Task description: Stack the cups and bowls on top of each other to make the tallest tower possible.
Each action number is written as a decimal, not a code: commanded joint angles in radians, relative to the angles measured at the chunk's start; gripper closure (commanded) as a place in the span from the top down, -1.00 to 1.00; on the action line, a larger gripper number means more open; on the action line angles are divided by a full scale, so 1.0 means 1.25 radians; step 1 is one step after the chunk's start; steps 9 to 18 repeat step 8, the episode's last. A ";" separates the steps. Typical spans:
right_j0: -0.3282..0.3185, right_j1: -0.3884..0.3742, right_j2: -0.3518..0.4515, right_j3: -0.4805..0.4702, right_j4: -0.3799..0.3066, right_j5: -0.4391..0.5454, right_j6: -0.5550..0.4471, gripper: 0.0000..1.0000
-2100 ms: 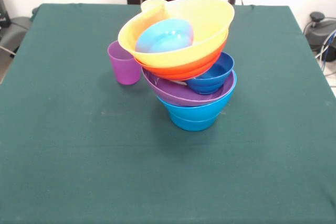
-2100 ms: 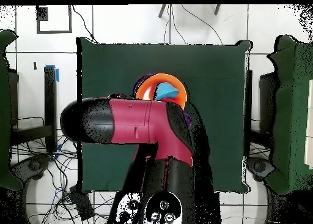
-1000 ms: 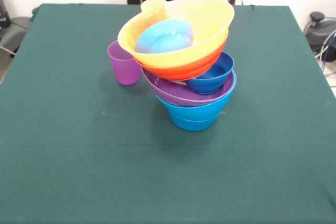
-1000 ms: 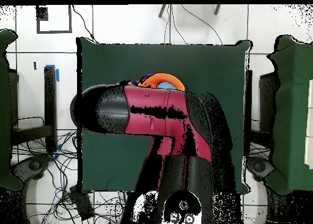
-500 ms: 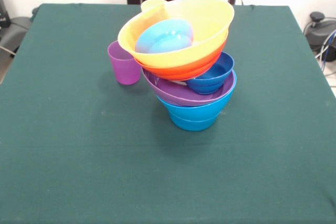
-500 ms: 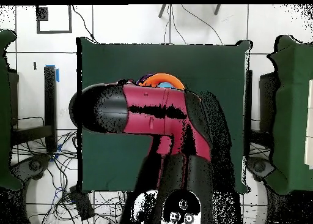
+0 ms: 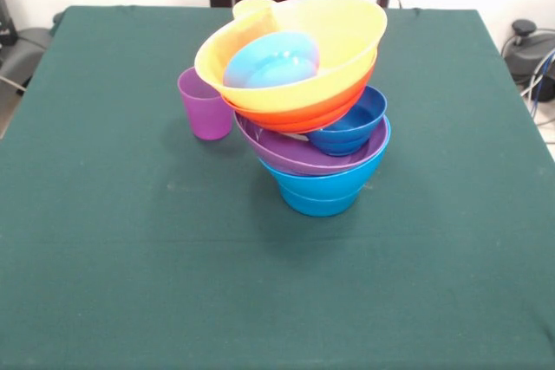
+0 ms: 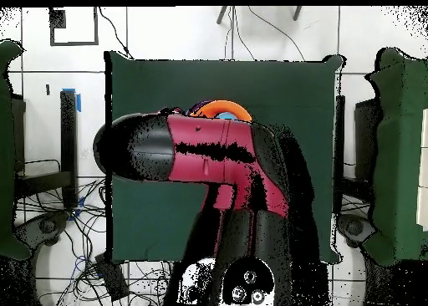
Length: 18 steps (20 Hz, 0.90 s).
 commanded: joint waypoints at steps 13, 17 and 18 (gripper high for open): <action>-0.018 0.053 0.071 0.001 -0.026 0.061 -0.059 1.00; -0.018 0.053 0.071 0.001 -0.026 0.061 -0.059 1.00; -0.018 0.053 0.071 0.001 -0.026 0.061 -0.059 1.00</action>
